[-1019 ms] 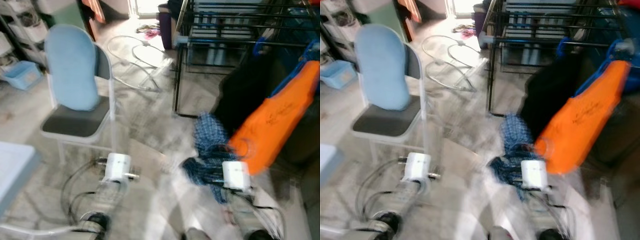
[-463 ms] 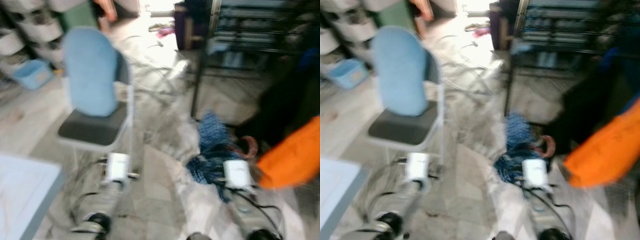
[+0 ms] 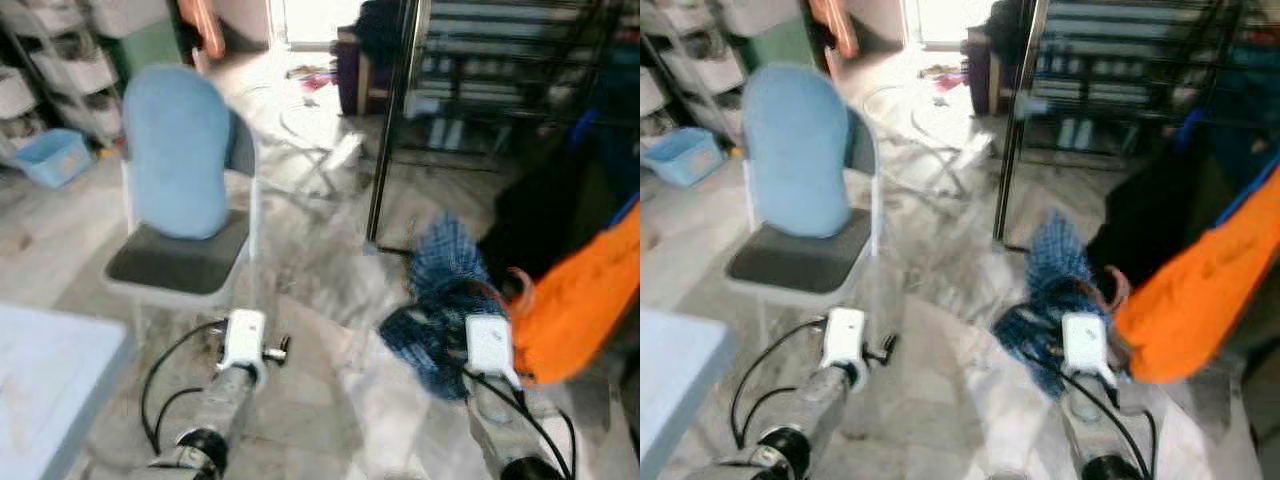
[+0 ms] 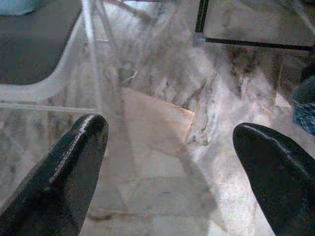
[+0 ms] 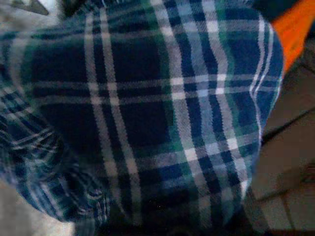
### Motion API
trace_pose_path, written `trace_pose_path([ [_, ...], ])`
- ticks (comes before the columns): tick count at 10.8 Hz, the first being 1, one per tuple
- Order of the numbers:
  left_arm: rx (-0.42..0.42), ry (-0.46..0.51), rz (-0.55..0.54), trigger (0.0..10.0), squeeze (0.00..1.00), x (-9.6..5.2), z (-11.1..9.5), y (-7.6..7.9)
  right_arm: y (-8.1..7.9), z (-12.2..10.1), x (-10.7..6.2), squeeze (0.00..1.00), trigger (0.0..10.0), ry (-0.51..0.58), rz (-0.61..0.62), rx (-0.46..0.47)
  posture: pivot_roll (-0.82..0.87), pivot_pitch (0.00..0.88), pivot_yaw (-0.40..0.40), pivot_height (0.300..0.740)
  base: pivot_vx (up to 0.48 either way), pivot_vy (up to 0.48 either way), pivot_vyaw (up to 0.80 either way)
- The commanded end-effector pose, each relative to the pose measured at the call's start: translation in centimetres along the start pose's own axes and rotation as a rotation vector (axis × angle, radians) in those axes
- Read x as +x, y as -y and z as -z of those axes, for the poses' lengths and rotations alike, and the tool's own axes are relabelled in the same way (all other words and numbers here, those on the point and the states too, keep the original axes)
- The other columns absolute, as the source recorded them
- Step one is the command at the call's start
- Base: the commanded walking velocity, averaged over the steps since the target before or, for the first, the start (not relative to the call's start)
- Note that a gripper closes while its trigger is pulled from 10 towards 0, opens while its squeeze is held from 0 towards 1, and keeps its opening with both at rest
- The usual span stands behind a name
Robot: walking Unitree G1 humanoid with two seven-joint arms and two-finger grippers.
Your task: Hang hanger
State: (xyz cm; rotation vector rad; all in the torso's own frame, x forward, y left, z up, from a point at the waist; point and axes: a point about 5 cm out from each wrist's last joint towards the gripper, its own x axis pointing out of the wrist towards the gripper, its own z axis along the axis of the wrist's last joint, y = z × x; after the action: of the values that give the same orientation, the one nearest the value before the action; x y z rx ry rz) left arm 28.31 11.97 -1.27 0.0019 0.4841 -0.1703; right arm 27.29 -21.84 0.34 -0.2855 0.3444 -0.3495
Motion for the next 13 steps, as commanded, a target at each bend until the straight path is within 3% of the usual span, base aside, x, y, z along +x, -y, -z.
trace_pose_path([
  [1, 0.012, 0.005, 0.007, 10.0, 0.0, 0.0, -0.2, 0.0, 0.1, -0.6, 0.2, 0.0, 10.0, 0.024, 0.011, 0.017, -0.2, 0.106, 0.048, 0.74, 0.428, 0.0, 0.0],
  [10, 0.017, -0.001, 0.005, 10.0, 0.0, 0.1, -0.1, 0.2, -0.1, -2.4, 1.0, 0.0, 10.0, 0.094, -0.058, -0.037, -0.2, 0.104, 0.047, 0.74, 0.431, 0.0, 0.0],
  [13, 0.005, -0.036, 0.034, 10.0, 0.0, -0.1, 0.7, 0.7, 0.3, -5.1, 1.6, 0.0, 10.0, 0.189, -0.019, -0.033, -0.21, 0.109, 0.042, 0.74, 0.141, 0.0, 0.0],
])
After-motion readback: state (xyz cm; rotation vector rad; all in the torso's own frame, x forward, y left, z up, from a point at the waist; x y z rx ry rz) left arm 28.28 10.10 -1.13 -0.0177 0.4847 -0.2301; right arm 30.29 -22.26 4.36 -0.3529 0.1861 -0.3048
